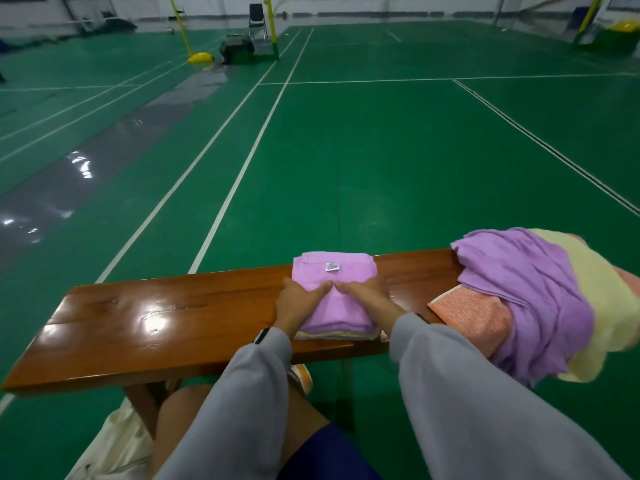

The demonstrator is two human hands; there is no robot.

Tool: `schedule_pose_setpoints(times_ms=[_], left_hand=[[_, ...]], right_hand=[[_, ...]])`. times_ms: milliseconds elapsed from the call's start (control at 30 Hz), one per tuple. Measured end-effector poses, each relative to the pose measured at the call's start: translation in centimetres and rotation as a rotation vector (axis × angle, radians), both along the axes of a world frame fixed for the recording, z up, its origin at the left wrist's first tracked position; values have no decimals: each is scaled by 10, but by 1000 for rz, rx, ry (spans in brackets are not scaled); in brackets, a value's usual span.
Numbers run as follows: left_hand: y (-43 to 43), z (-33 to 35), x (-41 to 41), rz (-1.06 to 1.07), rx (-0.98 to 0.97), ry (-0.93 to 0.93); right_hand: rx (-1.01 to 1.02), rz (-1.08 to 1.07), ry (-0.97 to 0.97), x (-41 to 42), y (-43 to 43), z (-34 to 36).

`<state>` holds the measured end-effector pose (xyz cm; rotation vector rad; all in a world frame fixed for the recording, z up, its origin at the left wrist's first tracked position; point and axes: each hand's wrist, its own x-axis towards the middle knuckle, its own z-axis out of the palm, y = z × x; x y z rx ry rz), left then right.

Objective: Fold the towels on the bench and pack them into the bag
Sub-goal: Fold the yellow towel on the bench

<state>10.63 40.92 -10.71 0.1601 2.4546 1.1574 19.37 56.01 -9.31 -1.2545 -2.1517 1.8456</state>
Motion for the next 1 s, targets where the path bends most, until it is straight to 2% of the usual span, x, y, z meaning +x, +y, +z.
schedule_pose_setpoints(times_ms=[33, 133, 167, 233, 300, 367, 500, 600, 700, 867, 1000], left_hand=[[-4, 4, -5, 22, 143, -131], [-24, 17, -6, 47, 539, -591], [-32, 21, -3, 39, 602, -681], [-45, 32, 1, 11, 615, -724], [-56, 46, 6, 8, 602, -698], [-68, 62, 7, 35, 639, -646], [-115, 98, 8, 18, 701, -540], [-165, 130, 14, 68, 770, -500], [-218, 148, 25, 162, 818, -379], [-302, 156, 43, 316, 864, -211], [-378, 136, 54, 451, 906, -119]], right_hand=[[-170, 10, 25, 0, 5, 6], [-506, 57, -12, 14, 13, 28], [-571, 99, -23, 19, 12, 32], [-673, 151, -31, 26, 8, 36], [-731, 156, 46, 28, -7, 43], [-654, 162, 166, 29, -27, 53], [-668, 251, 331, 24, -67, 87], [-585, 435, 274, 1, -98, 113], [-522, 597, 248, -16, -143, 137], [-570, 789, 271, -38, -231, 156], [-578, 984, 190, -56, -303, 147]])
